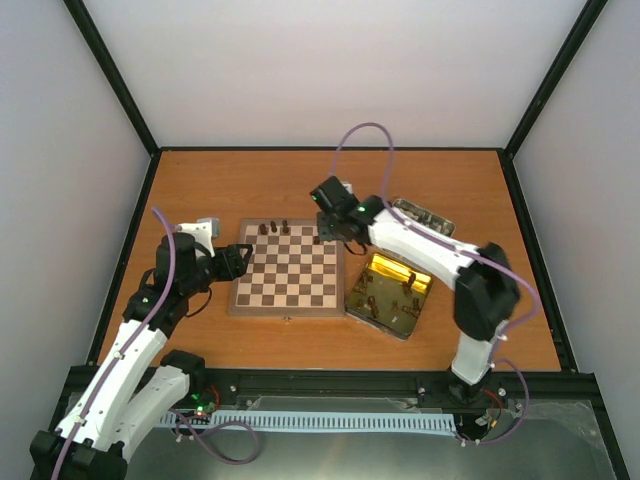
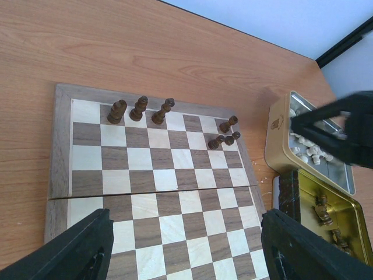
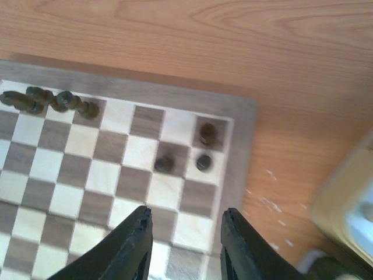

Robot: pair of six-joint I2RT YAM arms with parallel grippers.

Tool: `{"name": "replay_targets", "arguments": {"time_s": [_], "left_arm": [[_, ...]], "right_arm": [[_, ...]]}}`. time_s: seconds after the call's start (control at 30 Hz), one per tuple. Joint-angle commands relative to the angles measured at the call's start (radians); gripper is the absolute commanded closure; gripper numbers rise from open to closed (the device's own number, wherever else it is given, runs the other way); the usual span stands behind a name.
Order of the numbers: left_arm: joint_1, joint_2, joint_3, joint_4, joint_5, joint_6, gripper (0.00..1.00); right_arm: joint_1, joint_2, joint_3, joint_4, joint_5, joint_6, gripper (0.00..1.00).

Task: Set up the chess pieces on the board
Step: Place the chess piece on the chessboard, then pick up the chess piece from the storage box.

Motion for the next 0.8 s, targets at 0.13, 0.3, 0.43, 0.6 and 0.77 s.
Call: {"name": "replay_targets", "arguments": {"time_s": [0.13,0.3,0.43,0.6,0.77], "left_arm": [[0.004,-0.005,0.002,0.025,0.0,0.017,0.3],[0.004,-0.002,0.001,0.028,0.002,0.017,0.3],[0.004,0.006,0.003,0.026,0.003,0.018,0.29],[0.005,0.005,0.001,0.026,-0.002,0.016,0.29],[0.004,0.007,0.003,0.025,-0.002,0.016,0.3]], "right_arm": [[-0.051,-0.39,-0.435,-0.065,0.243,0.215,0.66],[-0.108,-0.538,-0.638,-0.067,0.202,0.26,0.64],[-0.134,-0.555,-0.736,0.014,0.07,0.231,0.64],[-0.167,-0.518,-0.802,0.034,0.07,0.249,0.66],[-0.202,-0.487,-0.832,0.073,0.049,0.205,0.66]]}}
